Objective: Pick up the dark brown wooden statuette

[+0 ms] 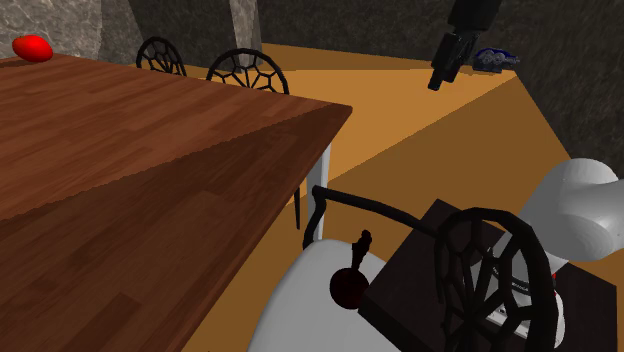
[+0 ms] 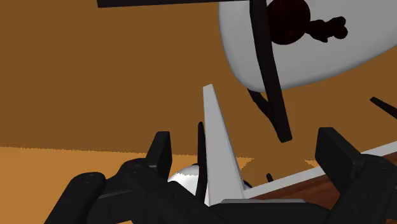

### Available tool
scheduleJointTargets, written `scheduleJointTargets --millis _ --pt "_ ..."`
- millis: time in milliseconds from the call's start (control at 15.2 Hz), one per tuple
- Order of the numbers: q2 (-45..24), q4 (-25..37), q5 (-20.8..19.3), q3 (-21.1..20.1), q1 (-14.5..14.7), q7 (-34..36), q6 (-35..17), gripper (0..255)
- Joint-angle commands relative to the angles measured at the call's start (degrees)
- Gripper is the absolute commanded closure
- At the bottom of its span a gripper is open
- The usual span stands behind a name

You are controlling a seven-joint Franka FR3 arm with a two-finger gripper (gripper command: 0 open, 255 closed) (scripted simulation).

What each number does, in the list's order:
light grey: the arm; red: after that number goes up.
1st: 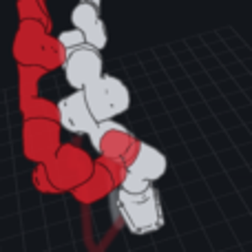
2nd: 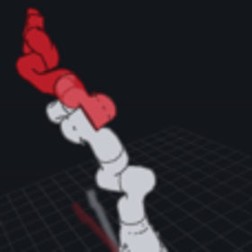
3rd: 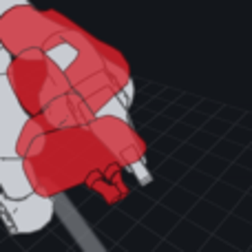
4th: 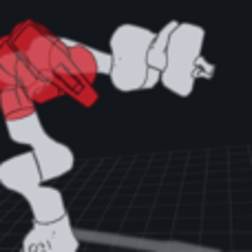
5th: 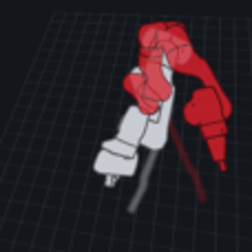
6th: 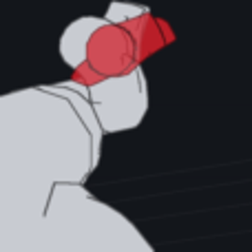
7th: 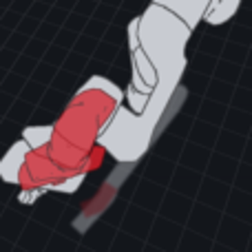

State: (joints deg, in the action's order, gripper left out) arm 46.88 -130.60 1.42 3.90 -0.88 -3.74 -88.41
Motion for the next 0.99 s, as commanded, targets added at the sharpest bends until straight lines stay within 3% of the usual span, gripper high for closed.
scheduleJointTargets --millis 0,924 --pt "0.00 0.00 0.00 0.00 0.00 0.00 0.00 0" --pt "-4.08 -20.48 13.17 -6.61 1.20 14.77 -17.06 0"
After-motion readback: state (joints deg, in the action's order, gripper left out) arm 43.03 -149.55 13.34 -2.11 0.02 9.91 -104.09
